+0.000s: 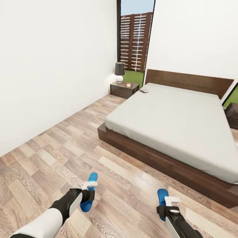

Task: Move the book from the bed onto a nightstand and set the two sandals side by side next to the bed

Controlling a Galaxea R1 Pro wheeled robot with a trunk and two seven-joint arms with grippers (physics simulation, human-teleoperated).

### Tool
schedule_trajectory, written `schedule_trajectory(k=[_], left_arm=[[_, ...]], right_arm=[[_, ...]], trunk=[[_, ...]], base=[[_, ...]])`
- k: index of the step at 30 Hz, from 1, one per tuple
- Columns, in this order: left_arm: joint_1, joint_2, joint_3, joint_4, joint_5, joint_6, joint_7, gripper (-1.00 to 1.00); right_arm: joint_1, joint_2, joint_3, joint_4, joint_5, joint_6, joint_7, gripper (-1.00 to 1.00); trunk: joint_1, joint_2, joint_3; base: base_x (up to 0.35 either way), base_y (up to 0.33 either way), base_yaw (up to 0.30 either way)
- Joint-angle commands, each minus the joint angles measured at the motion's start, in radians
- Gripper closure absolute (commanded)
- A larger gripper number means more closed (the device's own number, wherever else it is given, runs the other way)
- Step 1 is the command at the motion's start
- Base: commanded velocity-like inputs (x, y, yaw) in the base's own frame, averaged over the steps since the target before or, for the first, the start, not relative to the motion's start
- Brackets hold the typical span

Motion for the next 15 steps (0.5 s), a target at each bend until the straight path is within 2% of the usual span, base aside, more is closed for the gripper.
schedule_trajectory(k=[1,4,7,10,13,15], left_arm=[[0.0,0.001,-0.005,0.026,0.009,0.0,0.0,1.0],[0.0,0.002,-0.005,0.064,0.009,-0.016,0.001,1.0],[0.012,0.003,-0.005,0.118,0.01,-0.056,0.001,1.0],[0.029,0.003,-0.005,0.129,0.011,-0.07,0.001,1.0],[0.073,0.004,-0.005,0.136,0.012,-0.101,0.002,1.0],[0.09,0.004,-0.005,0.137,0.012,-0.113,0.003,1.0]], right_arm=[[-0.001,-0.006,-0.013,0.025,-0.013,-0.019,-0.009,1.0],[-0.001,-0.009,-0.042,0.07,-0.013,-0.05,-0.005,1.0],[0.0,-0.013,-0.066,0.162,-0.014,-0.084,0.003,1.0],[0.0,-0.014,-0.07,0.207,-0.013,-0.118,0.004,1.0],[0.013,-0.017,-0.074,0.28,-0.014,-0.182,0.006,1.0],[0.019,-0.018,-0.074,0.3,-0.014,-0.196,0.006,1.0]], trunk=[[-0.004,0.007,0.002],[-0.015,0.028,0.012],[-0.027,0.049,0.021],[-0.038,0.07,0.031],[-0.05,0.091,0.04],[-0.058,0.105,0.046]], base=[[0.0,0.0,0.0],[0.0,0.0,0.0],[0.0,0.0,0.0],[0.0,0.0,0.0],[0.0,0.0,0.0],[0.0,0.0,0.0]])
